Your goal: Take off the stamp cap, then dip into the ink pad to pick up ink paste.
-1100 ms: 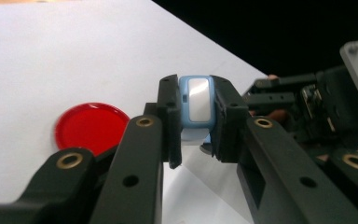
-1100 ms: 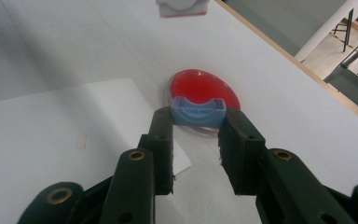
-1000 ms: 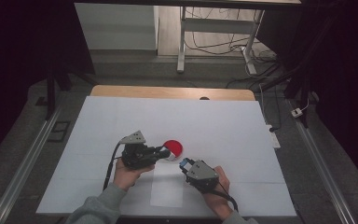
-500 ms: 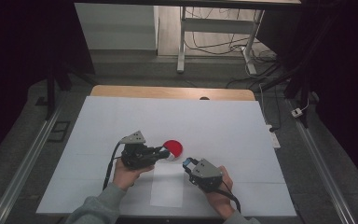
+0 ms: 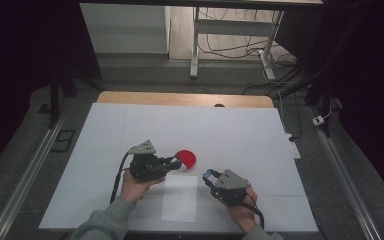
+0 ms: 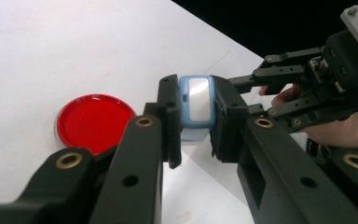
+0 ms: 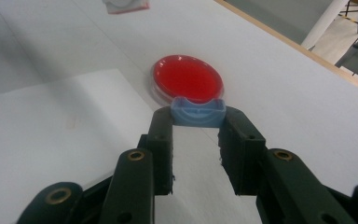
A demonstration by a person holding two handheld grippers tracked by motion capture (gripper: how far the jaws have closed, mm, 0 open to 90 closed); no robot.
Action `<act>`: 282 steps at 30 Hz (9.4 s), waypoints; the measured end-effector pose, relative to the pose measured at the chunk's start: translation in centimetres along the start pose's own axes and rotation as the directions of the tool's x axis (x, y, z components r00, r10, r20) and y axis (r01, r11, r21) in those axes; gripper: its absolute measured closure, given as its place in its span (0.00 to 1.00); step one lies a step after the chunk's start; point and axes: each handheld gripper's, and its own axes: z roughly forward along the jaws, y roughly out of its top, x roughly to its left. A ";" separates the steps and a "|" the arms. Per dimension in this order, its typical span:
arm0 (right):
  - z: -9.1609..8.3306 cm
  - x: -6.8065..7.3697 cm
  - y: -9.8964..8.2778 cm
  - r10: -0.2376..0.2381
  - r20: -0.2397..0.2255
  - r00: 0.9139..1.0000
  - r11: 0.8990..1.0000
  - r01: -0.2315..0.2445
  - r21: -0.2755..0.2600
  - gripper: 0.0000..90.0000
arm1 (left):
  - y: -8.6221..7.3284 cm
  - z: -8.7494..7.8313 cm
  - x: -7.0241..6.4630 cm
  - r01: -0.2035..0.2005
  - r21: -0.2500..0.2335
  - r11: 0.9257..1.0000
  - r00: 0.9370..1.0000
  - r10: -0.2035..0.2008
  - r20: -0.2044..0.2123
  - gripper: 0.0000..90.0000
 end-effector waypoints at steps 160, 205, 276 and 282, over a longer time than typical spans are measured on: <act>-5.8 -5.2 -4.6 0.131 0.059 0.990 0.991 -0.132 0.013 0.73 | 1.2 7.6 4.2 -0.082 0.301 0.950 0.976 0.137 -0.166 0.84; -5.9 -5.2 -4.5 0.132 0.065 0.989 0.991 -0.133 0.002 0.73 | 2.4 5.0 4.8 -0.065 0.217 0.974 0.974 0.109 -0.196 0.84; -6.0 -5.2 -4.5 0.133 0.063 0.989 0.991 -0.133 0.005 0.73 | 1.1 7.0 4.8 -0.098 0.304 0.948 0.966 0.164 -0.201 0.84; -6.0 -5.3 -4.5 0.133 0.068 0.989 0.991 -0.133 0.004 0.73 | 1.1 7.0 4.6 -0.101 0.303 0.948 0.963 0.169 -0.208 0.84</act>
